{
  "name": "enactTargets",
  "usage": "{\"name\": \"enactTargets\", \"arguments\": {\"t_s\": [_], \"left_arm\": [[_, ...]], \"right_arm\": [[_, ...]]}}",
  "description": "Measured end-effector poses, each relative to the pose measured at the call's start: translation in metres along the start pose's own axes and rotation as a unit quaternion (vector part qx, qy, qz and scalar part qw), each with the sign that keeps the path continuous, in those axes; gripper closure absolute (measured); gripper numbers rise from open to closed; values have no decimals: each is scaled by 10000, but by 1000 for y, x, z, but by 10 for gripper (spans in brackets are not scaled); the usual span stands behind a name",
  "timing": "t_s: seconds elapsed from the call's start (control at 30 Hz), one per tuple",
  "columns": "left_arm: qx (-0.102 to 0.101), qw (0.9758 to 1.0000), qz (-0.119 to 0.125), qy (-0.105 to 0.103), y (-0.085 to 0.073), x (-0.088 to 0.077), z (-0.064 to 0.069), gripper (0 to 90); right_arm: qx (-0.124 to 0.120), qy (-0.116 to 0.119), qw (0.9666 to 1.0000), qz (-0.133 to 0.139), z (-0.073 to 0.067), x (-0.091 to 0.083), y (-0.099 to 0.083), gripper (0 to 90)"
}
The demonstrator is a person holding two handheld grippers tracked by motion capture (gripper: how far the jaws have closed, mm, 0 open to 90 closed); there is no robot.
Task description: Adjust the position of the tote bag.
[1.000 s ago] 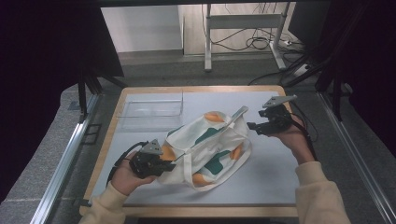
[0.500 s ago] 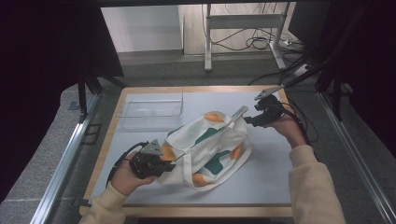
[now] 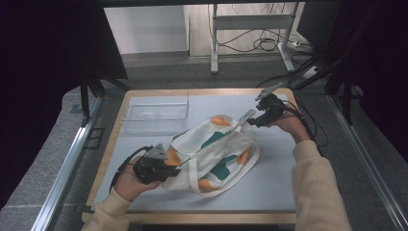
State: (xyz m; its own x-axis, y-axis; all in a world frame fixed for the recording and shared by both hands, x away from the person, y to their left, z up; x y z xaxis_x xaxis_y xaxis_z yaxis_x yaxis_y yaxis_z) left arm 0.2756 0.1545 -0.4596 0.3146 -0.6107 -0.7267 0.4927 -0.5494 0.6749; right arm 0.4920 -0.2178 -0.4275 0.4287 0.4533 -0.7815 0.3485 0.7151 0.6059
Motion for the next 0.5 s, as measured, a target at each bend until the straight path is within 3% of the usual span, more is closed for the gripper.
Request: {"name": "enactTargets", "arguments": {"t_s": [0.03, 0.07, 0.23, 0.37, 0.47, 0.5], "left_arm": [[-7, 10000, 14, -11, 0, 0, 0, 846], [-7, 10000, 14, -13, 0, 0, 0, 846], [0, 10000, 7, -27, -2, 0, -2, 846], [-3, 10000, -1, -37, -2, 0, -3, 845], [2, 10000, -6, -33, -2, 0, -3, 844], [6, 10000, -6, -34, -2, 0, -3, 844]], "right_arm": [[0, 0, 10000, 0, 0, 0, 0, 242], [-170, 115, 9997, -126, 1, 7, 4, 236], [-492, 334, 9981, -149, 8, 14, 13, 226], [-470, 444, 9979, -37, 10, 16, 14, 234], [-523, 435, 9977, 1, 9, 19, 14, 298], [-543, 511, 9972, 24, 6, 19, 16, 411]]}}
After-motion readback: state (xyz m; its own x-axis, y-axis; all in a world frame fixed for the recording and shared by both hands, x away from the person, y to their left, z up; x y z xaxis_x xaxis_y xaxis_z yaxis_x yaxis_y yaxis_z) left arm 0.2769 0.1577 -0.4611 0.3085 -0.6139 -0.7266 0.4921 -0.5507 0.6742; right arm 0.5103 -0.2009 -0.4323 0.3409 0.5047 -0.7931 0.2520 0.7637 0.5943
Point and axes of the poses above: each handheld gripper's, and its own axes: x roughly forward along the jaws, y roughly out of its top, z roughly to its right, the point moved 1 cm from there along x, roughly forward along the jaws
